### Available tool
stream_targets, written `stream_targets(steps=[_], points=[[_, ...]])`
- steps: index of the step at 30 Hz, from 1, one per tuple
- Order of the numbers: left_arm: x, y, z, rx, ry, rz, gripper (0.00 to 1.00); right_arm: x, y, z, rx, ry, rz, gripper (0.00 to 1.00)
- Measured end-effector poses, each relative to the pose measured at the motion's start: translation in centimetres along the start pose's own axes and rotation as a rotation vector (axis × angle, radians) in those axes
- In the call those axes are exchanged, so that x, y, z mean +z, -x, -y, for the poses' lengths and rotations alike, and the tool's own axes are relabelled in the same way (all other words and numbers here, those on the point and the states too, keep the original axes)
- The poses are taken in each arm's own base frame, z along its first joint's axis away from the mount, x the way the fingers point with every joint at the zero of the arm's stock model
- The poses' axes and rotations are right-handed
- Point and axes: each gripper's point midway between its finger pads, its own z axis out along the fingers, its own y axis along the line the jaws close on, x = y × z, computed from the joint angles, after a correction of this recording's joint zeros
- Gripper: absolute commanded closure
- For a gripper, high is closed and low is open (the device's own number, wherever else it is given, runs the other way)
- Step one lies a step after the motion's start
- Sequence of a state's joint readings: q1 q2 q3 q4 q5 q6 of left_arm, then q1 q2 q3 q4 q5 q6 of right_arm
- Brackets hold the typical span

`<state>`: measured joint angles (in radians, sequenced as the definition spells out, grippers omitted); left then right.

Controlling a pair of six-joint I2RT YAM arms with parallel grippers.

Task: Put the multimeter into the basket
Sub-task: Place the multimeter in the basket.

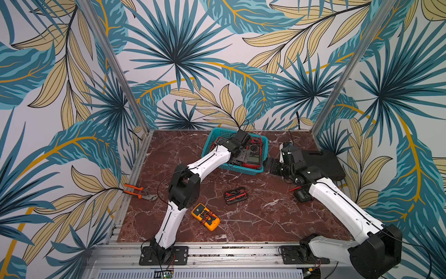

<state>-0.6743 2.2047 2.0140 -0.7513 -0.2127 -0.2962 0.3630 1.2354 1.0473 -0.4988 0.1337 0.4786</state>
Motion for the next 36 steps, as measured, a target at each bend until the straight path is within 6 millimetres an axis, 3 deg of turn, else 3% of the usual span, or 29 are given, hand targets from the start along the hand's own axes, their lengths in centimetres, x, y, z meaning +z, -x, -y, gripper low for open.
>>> stream_targets(steps=[5, 14, 24, 26, 32, 36], points=[[-0.3, 0.0, 0.0, -0.006, -0.002, 0.007, 0.12, 0.0, 0.0, 0.0, 0.0, 0.0, 0.0, 0.01], [1.5, -1.8, -1.6, -0.046, -0.001, -0.04, 0.33, 0.0, 0.0, 0.0, 0.0, 0.0, -0.001, 0.01], [1.4, -1.4, -1.4, -0.064, -0.031, -0.033, 0.37, 0.0, 0.0, 0.0, 0.0, -0.001, -0.002, 0.01], [1.4, -1.4, -1.5, -0.064, -0.028, -0.033, 0.34, 0.0, 0.0, 0.0, -0.001, -0.002, -0.003, 0.01], [0.6, -1.8, -2.3, -0.067, 0.01, -0.036, 0.07, 0.0, 0.2, -0.3, -0.001, 0.006, -0.006, 0.01], [-2.2, -2.2, -3.1, -0.066, 0.013, -0.024, 0.01, 0.0, 0.1, -0.4, -0.001, 0.012, -0.009, 0.01]])
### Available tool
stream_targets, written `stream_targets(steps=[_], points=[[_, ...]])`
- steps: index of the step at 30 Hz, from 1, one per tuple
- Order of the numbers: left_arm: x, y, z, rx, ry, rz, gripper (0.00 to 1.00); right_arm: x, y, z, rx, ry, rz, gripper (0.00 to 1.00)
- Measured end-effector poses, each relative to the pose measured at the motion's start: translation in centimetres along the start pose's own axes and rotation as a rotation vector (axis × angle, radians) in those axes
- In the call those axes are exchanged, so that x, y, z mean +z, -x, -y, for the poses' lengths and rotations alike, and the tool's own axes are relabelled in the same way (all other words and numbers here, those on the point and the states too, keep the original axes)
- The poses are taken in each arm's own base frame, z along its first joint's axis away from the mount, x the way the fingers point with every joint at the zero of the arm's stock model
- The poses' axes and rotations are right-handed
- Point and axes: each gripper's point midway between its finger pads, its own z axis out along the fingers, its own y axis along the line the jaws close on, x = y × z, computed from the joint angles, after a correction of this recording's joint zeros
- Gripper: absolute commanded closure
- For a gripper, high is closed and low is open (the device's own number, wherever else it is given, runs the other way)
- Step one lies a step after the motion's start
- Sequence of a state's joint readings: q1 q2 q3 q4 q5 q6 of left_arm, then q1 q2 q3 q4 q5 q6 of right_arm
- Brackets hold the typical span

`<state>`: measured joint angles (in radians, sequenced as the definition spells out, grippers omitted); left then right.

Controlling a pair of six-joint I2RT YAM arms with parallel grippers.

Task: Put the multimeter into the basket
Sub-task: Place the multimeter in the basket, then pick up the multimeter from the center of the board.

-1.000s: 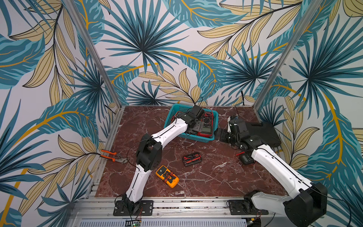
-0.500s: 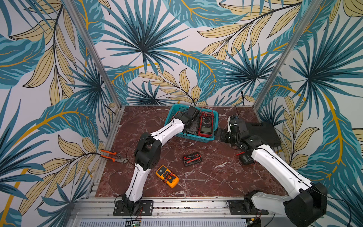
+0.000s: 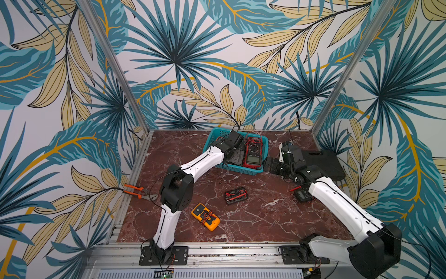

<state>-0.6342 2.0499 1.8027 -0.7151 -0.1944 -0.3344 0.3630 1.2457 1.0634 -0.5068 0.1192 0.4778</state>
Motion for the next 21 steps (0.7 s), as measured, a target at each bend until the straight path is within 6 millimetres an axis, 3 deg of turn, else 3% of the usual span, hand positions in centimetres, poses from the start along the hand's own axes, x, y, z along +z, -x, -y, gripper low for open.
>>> stream_targets(steps=[4, 7, 10, 15, 21], points=[[-4.6, 0.2, -0.7, -0.02, -0.028, 0.058, 0.0, 0.0, -0.1, 0.0, -0.001, 0.0, -0.002, 0.01], [-7.5, -0.9, -1.4, -0.045, -0.045, 0.09, 0.0, 0.0, -0.2, 0.1, -0.005, -0.001, -0.007, 0.01], [-9.3, -3.9, -2.5, -0.08, -0.051, 0.088, 0.0, -0.1, -0.3, 0.0, -0.016, 0.003, -0.015, 0.01], [-10.5, -11.1, -4.4, -0.168, -0.041, 0.025, 0.0, -0.4, -0.6, -0.4, -0.038, 0.024, -0.023, 0.01], [-12.6, -16.3, -5.3, -0.286, -0.039, 0.013, 0.0, -0.2, -1.9, -0.6, -0.074, 0.04, -0.054, 0.01]])
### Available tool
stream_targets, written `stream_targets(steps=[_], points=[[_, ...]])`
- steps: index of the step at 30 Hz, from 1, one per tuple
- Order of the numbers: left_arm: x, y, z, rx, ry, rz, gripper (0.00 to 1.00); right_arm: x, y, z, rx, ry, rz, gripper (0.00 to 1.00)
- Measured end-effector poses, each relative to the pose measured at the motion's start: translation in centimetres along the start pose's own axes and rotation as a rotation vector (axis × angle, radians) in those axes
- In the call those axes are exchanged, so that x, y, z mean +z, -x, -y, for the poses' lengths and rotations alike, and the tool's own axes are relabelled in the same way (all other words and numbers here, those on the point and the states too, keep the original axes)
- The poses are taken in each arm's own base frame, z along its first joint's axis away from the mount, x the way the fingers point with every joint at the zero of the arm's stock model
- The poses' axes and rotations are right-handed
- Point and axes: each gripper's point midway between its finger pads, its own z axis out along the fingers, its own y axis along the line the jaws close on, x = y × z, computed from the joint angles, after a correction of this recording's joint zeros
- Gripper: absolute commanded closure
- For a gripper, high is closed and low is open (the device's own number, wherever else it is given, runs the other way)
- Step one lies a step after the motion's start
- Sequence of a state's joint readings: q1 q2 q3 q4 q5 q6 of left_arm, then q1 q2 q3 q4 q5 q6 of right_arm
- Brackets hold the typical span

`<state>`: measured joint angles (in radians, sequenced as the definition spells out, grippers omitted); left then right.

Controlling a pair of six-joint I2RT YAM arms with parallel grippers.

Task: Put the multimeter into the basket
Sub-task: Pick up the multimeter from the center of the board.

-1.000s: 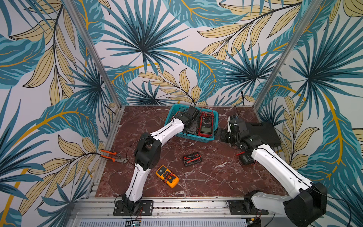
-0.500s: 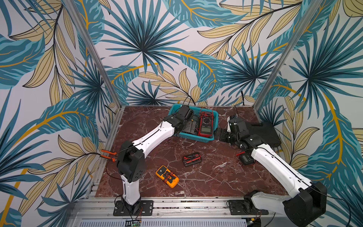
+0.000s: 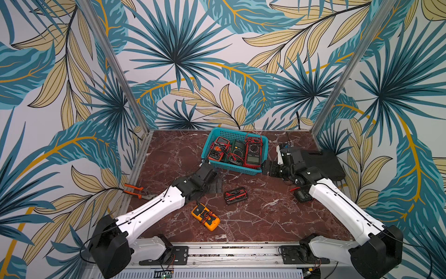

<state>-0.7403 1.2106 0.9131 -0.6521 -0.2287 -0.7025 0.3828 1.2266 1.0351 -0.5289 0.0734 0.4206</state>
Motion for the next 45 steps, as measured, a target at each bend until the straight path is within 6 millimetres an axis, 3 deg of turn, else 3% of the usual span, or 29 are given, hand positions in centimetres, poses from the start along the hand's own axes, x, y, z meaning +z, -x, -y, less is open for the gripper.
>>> stream_targets(steps=[7, 14, 25, 37, 42, 45], points=[[-1.3, -5.6, -1.7, -0.124, 0.053, -0.042, 0.0, 0.4, -1.5, -0.7, -0.05, 0.021, -0.037, 0.0], [-1.0, -9.9, -2.5, -0.211, 0.098, -0.105, 0.0, 0.5, -2.1, -1.1, -0.081, 0.034, -0.051, 0.0], [1.7, -12.9, -2.8, -0.199, 0.21, -0.203, 0.0, 1.1, -3.0, -1.0, -0.083, 0.036, -0.074, 0.0], [2.5, -15.8, -3.6, -0.157, 0.26, -0.328, 0.0, 1.6, -3.5, -1.0, -0.086, 0.033, -0.095, 0.01], [2.8, -16.1, -3.8, -0.131, 0.268, -0.353, 0.1, 1.7, -3.5, -1.1, -0.081, 0.033, -0.099, 0.0], [3.1, -16.2, -4.1, -0.118, 0.278, -0.362, 0.21, 1.9, -3.6, -1.1, -0.078, 0.031, -0.104, 0.0]])
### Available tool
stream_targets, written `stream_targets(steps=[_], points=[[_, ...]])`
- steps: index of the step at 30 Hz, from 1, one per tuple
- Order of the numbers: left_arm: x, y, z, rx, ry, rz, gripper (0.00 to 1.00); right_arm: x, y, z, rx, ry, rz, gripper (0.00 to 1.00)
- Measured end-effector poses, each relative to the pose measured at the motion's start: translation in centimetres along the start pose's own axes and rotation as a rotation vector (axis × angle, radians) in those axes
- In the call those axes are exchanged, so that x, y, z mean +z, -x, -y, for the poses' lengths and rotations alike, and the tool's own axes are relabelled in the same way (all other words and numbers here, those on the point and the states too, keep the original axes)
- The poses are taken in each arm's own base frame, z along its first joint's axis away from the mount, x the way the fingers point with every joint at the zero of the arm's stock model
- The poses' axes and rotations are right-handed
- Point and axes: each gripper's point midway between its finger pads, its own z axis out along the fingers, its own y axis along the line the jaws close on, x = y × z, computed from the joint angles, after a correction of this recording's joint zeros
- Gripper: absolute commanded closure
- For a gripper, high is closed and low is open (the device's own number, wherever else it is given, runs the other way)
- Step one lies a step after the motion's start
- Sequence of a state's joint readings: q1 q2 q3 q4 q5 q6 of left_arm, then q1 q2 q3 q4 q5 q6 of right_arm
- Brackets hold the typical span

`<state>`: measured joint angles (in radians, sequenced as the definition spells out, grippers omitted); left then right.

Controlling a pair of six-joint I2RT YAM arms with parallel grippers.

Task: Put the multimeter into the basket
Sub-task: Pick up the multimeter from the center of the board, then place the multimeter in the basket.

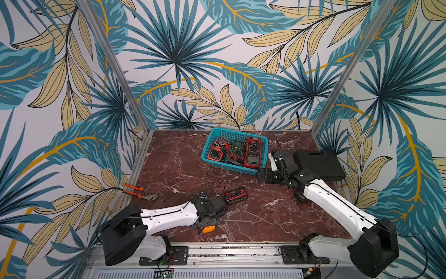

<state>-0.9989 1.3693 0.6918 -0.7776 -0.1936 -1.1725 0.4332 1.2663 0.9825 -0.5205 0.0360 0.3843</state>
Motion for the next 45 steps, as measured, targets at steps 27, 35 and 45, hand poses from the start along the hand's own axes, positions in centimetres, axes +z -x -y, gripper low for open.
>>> stream_targets(steps=[27, 35, 45], points=[[-11.5, 19.5, 3.6, 0.204, -0.155, 0.504, 0.71, -1.5, 2.0, 0.0, 0.073, -0.018, 0.069, 0.01], [-13.4, 28.9, 6.8, 0.312, -0.224, 0.611, 0.73, -1.4, 2.0, -0.1, 0.108, -0.013, 0.072, 0.01], [-9.7, 34.7, 10.4, 0.439, -0.284, 0.574, 0.69, -0.9, 1.7, -0.3, 0.133, -0.01, 0.056, 0.01]])
